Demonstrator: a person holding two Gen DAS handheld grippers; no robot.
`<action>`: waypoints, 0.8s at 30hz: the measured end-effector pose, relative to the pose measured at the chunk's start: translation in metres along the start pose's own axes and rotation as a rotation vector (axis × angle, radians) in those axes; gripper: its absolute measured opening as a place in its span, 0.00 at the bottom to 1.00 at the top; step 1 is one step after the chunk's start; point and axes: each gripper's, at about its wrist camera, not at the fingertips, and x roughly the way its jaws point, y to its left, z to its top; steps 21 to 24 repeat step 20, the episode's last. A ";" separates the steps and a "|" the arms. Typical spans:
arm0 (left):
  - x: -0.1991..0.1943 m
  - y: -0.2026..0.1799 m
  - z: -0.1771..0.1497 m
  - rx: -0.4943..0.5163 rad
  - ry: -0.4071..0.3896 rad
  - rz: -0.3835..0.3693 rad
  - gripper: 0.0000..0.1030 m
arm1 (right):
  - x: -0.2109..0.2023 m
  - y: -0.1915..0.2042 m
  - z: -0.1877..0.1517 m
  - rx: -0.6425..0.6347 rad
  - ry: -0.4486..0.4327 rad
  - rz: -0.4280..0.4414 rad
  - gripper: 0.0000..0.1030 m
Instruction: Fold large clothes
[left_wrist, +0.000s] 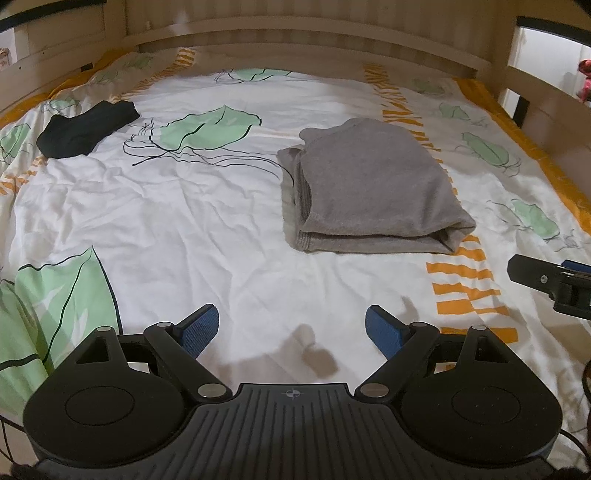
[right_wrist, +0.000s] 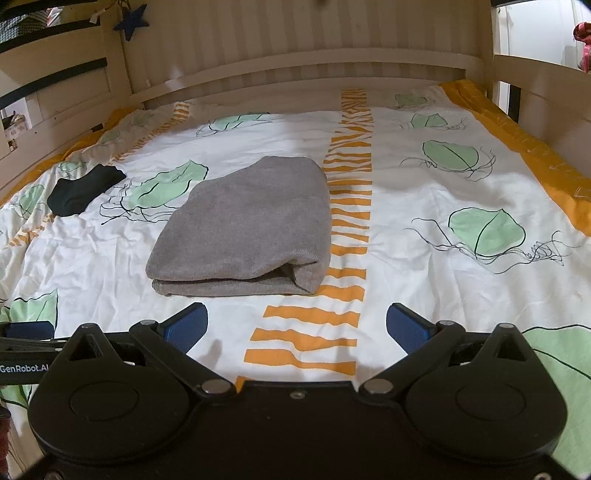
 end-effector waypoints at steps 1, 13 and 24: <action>0.000 0.000 0.000 0.000 0.001 0.001 0.84 | 0.000 0.000 0.000 0.001 0.001 0.001 0.99; 0.001 0.001 0.000 0.007 0.001 0.000 0.84 | 0.001 0.001 -0.002 0.012 0.012 0.003 0.99; 0.003 -0.001 0.000 0.010 0.012 -0.003 0.84 | 0.003 0.000 -0.002 0.015 0.021 0.004 0.99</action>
